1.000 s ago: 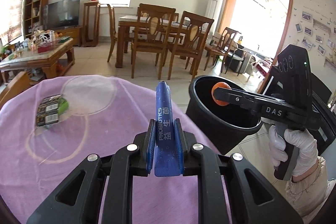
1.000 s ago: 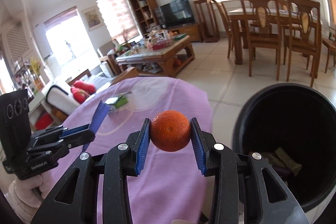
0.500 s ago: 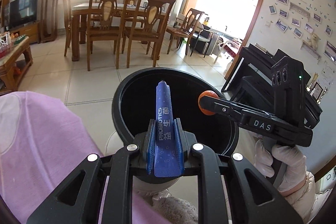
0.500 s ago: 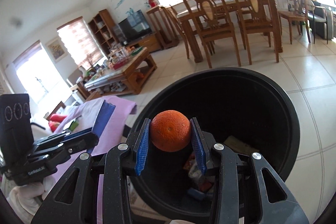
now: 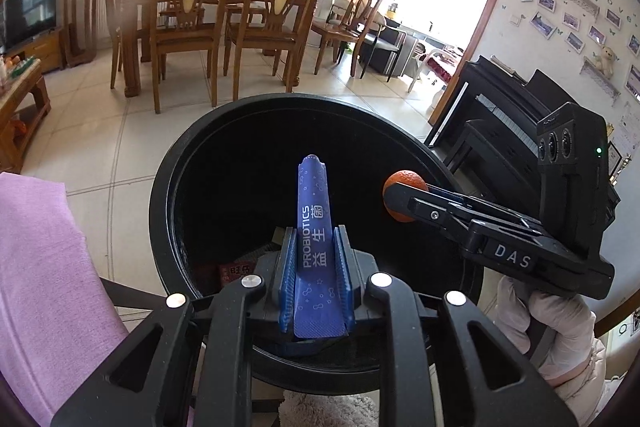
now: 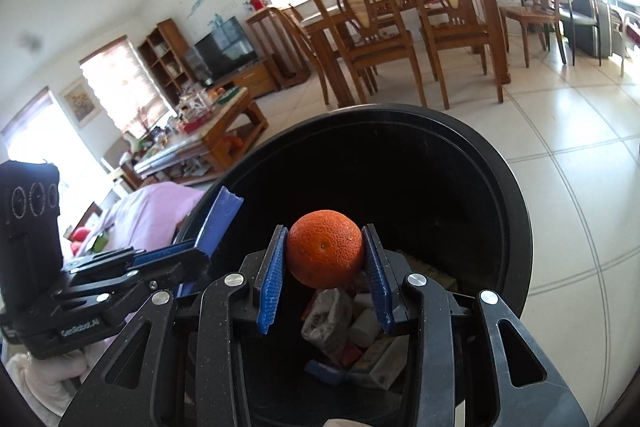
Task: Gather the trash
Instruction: 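Carry the probiotics stick and orange over the black bin and open both grippers, then grasp the battery card with the left gripper while the right gripper grasps the green Doublemint tube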
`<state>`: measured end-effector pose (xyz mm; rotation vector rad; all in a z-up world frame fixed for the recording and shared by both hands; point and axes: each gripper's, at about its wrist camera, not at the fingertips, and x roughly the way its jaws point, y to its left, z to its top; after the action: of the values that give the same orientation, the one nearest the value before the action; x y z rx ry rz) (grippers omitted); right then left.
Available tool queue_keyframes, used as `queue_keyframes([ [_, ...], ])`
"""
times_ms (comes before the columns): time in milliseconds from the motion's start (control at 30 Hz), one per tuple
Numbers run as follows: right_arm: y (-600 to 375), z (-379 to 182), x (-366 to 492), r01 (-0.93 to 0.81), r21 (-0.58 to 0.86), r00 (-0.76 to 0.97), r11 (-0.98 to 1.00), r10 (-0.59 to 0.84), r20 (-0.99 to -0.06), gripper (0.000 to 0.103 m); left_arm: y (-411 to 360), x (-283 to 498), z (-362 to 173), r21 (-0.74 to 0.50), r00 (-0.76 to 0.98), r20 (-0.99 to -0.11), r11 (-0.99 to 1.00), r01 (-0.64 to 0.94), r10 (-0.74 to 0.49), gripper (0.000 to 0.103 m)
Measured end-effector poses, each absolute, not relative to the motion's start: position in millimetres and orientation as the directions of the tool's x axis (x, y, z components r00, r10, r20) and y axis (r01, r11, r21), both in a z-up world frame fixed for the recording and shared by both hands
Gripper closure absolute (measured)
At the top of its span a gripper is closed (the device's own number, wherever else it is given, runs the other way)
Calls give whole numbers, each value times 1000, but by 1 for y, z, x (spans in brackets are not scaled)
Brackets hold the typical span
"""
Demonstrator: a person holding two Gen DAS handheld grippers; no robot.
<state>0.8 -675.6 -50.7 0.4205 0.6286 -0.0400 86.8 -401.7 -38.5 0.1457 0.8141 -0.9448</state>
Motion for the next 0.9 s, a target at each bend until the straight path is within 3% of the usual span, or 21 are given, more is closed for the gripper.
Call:
queue_keyframes([
  [167,-673,-51,4,167,363,805,917,85,-587,65,-401,83,-37,-222,316,-686,602,767,-655,82],
  [233,-670,-49,0,169,363,806,916,84,-587,63,-400,82,-36,-225,314,-690,606,763,-652,72],
  [300,-667,-45,1,171,361,809,917,79,-582,55,-402,81,-31,-217,335,-678,613,760,-655,43],
  [333,-666,-44,1,170,360,811,917,77,-580,53,-399,79,-28,-206,353,-664,615,761,-659,40],
  [467,-660,-39,-2,167,354,817,920,72,-572,50,-395,73,-22,-189,369,-650,611,769,-665,40],
  [533,-655,-35,-2,157,353,824,922,75,-561,44,-389,70,-18,-189,374,-645,613,767,-666,37],
  [567,-651,-34,-3,151,351,827,924,76,-558,41,-385,68,-15,-183,384,-642,619,763,-663,31],
  [667,-639,-28,-3,130,348,831,929,89,-549,33,-365,63,-8,-168,426,-624,645,745,-655,30],
  [800,-614,-21,5,91,332,826,939,115,-551,32,-331,64,0,-174,468,-612,685,707,-638,29],
  [900,-589,-15,14,51,322,820,945,145,-554,29,-301,65,6,-166,519,-596,727,667,-613,21],
])
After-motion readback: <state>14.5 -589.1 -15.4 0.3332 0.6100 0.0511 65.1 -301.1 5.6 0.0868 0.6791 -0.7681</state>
